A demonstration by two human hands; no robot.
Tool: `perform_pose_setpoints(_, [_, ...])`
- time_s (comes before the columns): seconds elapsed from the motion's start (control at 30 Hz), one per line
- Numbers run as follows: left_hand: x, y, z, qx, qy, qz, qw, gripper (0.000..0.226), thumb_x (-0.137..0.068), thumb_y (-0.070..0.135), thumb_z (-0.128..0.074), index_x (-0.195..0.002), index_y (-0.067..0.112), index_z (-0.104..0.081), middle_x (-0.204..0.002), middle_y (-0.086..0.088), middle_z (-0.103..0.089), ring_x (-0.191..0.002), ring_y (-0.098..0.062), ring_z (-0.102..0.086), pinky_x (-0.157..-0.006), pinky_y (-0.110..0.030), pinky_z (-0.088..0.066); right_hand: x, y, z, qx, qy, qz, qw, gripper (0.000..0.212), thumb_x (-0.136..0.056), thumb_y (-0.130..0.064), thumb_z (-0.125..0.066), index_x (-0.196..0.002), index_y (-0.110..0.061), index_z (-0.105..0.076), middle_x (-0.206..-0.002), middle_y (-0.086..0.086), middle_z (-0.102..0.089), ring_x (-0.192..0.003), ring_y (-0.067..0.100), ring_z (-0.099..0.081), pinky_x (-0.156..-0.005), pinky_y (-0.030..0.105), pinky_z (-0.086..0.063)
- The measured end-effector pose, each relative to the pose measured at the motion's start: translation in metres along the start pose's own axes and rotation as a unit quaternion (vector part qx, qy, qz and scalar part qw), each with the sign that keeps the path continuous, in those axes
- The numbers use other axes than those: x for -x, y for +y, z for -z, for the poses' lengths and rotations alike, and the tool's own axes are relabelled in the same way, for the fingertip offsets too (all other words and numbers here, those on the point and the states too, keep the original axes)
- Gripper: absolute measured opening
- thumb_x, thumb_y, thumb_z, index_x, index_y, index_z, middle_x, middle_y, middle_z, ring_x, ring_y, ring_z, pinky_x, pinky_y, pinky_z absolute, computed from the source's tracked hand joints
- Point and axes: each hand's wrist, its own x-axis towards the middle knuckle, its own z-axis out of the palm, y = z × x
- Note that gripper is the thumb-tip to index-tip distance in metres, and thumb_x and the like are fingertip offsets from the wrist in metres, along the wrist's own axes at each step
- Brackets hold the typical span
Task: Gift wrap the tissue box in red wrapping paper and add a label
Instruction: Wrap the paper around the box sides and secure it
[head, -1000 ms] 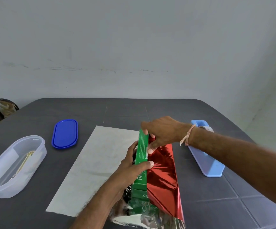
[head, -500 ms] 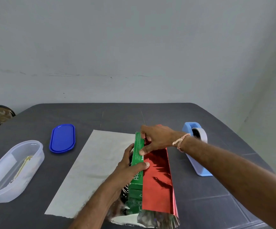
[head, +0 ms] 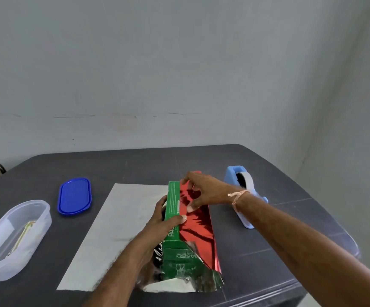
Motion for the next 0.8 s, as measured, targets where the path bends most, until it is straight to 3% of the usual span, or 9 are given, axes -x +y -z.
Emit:
perform_pose_setpoints(0.07, [-0.001, -0.001, 0.0, 0.008, 0.001, -0.001, 1.0, 0.087, -0.089, 0.03, -0.079, -0.153, 0.047, -0.023, -0.141, 0.0, -0.06, -0.107, -0.021, -0.073, -0.094, -0.043, -0.059, 0.023, 0.0, 0.002, -0.028, 0.051, -0.011, 0.998, 0.074, -0.076, -0.034, -0.089, -0.137, -0.022, -0.05, -0.125, 0.0, -0.057, -0.111, 0.016, -0.058, -0.094, 0.035, -0.052])
perform_pose_setpoints(0.13, [-0.001, -0.002, -0.001, 0.018, 0.001, 0.0, 1.0, 0.086, -0.089, 0.028, -0.079, -0.153, 0.046, -0.025, -0.14, 0.0, -0.06, -0.11, -0.023, -0.072, -0.096, -0.045, -0.058, 0.05, 0.005, 0.006, -0.066, 0.167, -0.036, 0.983, 0.063, -0.079, -0.032, -0.087, -0.134, -0.023, -0.057, -0.124, -0.005, -0.058, -0.111, 0.012, -0.057, -0.097, 0.033, -0.05])
perform_pose_setpoints(0.23, [-0.001, -0.001, -0.001, 0.026, 0.002, 0.0, 1.0, 0.082, -0.089, 0.028, -0.079, -0.151, 0.045, -0.028, -0.139, 0.001, -0.06, -0.112, -0.023, -0.07, -0.094, -0.043, -0.059, 0.091, 0.023, 0.01, -0.064, 0.388, -0.129, 0.91, 0.043, -0.088, -0.035, -0.078, -0.127, -0.022, -0.065, -0.126, -0.002, -0.058, -0.114, 0.018, -0.056, -0.093, 0.026, -0.042])
perform_pose_setpoints(0.3, [-0.002, -0.001, -0.001, 0.02, 0.003, -0.005, 1.0, 0.08, -0.089, 0.028, -0.078, -0.149, 0.045, -0.029, -0.138, 0.0, -0.06, -0.111, -0.022, -0.07, -0.088, -0.039, -0.059, 0.115, 0.042, 0.009, -0.05, 0.444, -0.243, 0.861, 0.043, -0.093, -0.043, -0.069, -0.128, -0.018, -0.064, -0.133, 0.005, -0.056, -0.125, 0.027, -0.05, -0.097, 0.031, -0.039])
perform_pose_setpoints(0.37, [-0.003, -0.001, -0.001, 0.012, 0.007, -0.008, 1.0, 0.082, -0.088, 0.03, -0.079, -0.151, 0.045, -0.027, -0.14, 0.0, -0.058, -0.112, -0.022, -0.068, -0.089, -0.038, -0.058, 0.129, 0.063, 0.008, -0.07, 0.398, -0.339, 0.849, 0.058, -0.093, -0.056, -0.062, -0.124, -0.007, -0.067, -0.132, 0.015, -0.06, -0.126, 0.037, -0.052, -0.103, 0.042, -0.044])
perform_pose_setpoints(0.43, [-0.005, -0.002, 0.0, 0.005, 0.008, -0.006, 1.0, 0.087, -0.087, 0.032, -0.08, -0.153, 0.045, -0.024, -0.142, -0.001, -0.055, -0.115, -0.023, -0.066, -0.096, -0.042, -0.056, 0.135, 0.077, 0.01, -0.172, 0.329, -0.379, 0.848, 0.067, -0.094, -0.057, -0.061, -0.114, 0.007, -0.069, -0.122, 0.025, -0.066, -0.114, 0.045, -0.06, -0.094, 0.053, -0.056])
perform_pose_setpoints(0.5, [-0.005, -0.002, -0.001, 0.006, 0.007, -0.007, 1.0, 0.089, -0.088, 0.032, -0.079, -0.155, 0.043, -0.022, -0.144, -0.002, -0.054, -0.115, -0.023, -0.065, -0.093, -0.041, -0.056, 0.136, 0.081, 0.013, -0.296, 0.272, -0.384, 0.832, 0.058, -0.097, -0.049, -0.065, -0.113, 0.007, -0.067, -0.12, 0.025, -0.065, -0.109, 0.04, -0.064, -0.085, 0.048, -0.062])
perform_pose_setpoints(0.6, [-0.004, -0.002, -0.002, 0.01, 0.006, -0.008, 1.0, 0.087, -0.089, 0.031, -0.078, -0.155, 0.044, -0.023, -0.145, -0.003, -0.053, -0.112, -0.022, -0.066, -0.085, -0.038, -0.056, 0.136, 0.086, 0.023, -0.381, 0.244, -0.372, 0.811, 0.044, -0.096, -0.038, -0.07, -0.111, 0.003, -0.066, -0.124, 0.025, -0.064, -0.106, 0.037, -0.068, -0.087, 0.047, -0.062])
perform_pose_setpoints(0.8, [-0.006, -0.004, -0.001, 0.016, 0.007, -0.01, 1.0, 0.087, -0.089, 0.032, -0.078, -0.155, 0.045, -0.023, -0.145, -0.002, -0.052, -0.112, -0.021, -0.065, -0.085, -0.036, -0.054, 0.13, 0.078, 0.035, -0.381, 0.2, -0.373, 0.822, 0.05, -0.094, -0.031, -0.073, -0.123, 0.008, -0.063, -0.128, 0.021, -0.06, -0.105, 0.039, -0.07, -0.086, 0.05, -0.062])
